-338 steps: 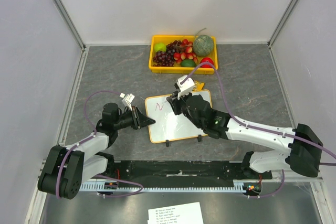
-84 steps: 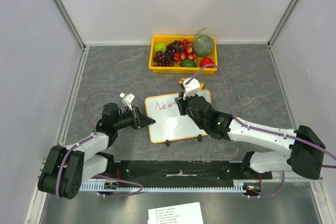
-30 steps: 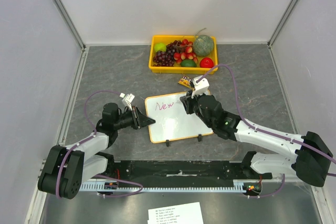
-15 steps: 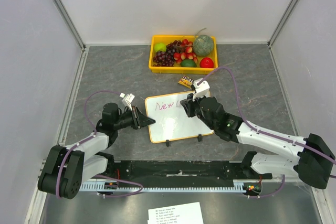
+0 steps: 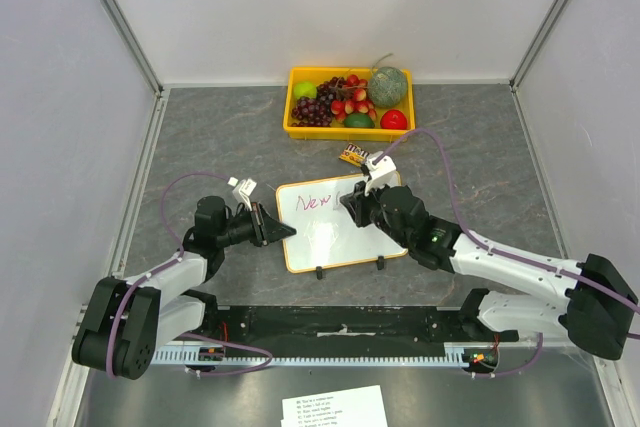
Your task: Write a sentence on the whiteboard
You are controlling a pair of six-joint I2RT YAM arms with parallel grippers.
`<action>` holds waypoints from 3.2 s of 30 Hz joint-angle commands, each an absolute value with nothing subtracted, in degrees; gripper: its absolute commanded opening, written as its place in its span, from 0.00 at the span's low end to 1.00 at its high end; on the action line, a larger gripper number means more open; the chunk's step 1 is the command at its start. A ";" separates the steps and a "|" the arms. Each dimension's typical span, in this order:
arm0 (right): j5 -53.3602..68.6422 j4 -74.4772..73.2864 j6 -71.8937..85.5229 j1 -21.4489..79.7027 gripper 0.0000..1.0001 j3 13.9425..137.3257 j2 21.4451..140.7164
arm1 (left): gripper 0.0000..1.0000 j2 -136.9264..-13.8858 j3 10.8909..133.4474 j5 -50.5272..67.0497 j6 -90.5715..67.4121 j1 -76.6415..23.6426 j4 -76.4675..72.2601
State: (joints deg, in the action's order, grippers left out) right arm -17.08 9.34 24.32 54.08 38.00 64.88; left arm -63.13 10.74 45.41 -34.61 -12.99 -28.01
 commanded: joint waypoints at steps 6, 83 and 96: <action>-13.37 11.77 26.01 53.18 0.00 39.99 63.03 | 0.02 -63.37 10.72 42.72 -32.26 -13.18 -29.27; -24.17 13.97 16.87 53.53 0.00 38.67 62.31 | 0.02 -63.90 10.90 42.28 -32.17 -13.54 -29.36; -23.91 15.12 18.54 53.53 0.00 36.91 64.60 | 0.02 -63.98 10.90 42.36 -32.17 -13.62 -29.36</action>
